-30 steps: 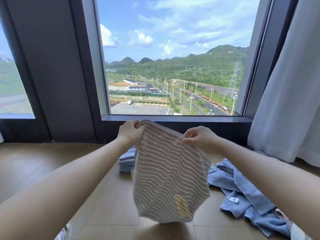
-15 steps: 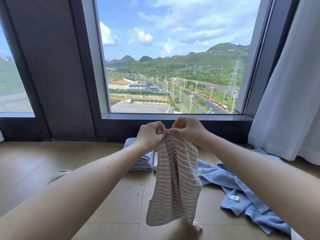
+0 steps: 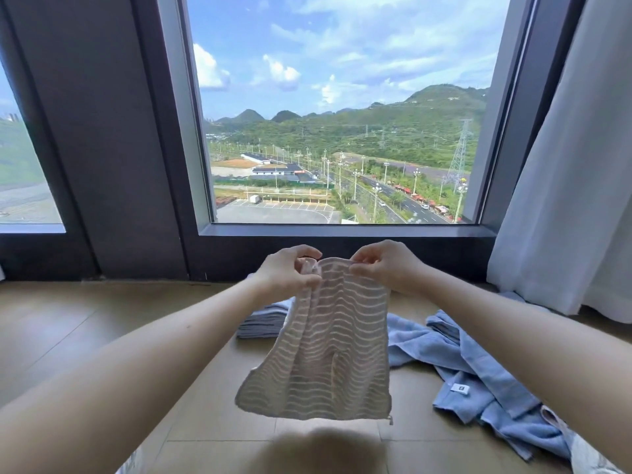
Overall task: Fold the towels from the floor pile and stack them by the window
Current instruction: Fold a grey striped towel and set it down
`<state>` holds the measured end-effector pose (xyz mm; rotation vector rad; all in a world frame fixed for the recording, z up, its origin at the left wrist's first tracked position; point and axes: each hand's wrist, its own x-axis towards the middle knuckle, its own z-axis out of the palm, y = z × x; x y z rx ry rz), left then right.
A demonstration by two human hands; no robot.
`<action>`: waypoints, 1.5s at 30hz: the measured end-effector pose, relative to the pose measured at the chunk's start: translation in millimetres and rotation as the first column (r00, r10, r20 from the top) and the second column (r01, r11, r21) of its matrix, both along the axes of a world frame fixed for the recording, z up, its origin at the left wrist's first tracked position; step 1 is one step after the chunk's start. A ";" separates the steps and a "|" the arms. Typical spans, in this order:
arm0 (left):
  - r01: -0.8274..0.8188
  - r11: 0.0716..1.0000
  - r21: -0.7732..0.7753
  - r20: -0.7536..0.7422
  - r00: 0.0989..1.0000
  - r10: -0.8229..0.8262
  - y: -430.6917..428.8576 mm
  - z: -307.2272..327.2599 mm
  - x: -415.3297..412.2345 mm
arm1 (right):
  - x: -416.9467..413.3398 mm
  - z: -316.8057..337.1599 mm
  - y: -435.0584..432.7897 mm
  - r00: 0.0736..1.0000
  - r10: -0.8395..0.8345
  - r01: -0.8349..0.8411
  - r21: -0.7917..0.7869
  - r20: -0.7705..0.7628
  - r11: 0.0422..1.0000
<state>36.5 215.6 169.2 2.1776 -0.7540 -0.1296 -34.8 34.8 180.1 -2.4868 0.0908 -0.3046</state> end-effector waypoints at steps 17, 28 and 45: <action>0.058 0.998 -0.027 0.134 0.990 -0.054 -17.2 -2.2 -13.1 | -1.7 7.0 6.7 0.997 0.082 -0.082 0.076 0.000 0.994; -0.180 0.960 -0.215 0.066 0.978 0.198 -7.4 -2.5 11.3 | -6.1 6.3 -2.3 0.998 0.033 -0.026 0.125 -0.051 0.992; -0.213 0.888 -0.407 -0.300 0.950 0.090 -9.6 -5.4 10.8 | 2.5 -3.9 17.6 0.971 -0.208 0.178 0.224 0.120 0.958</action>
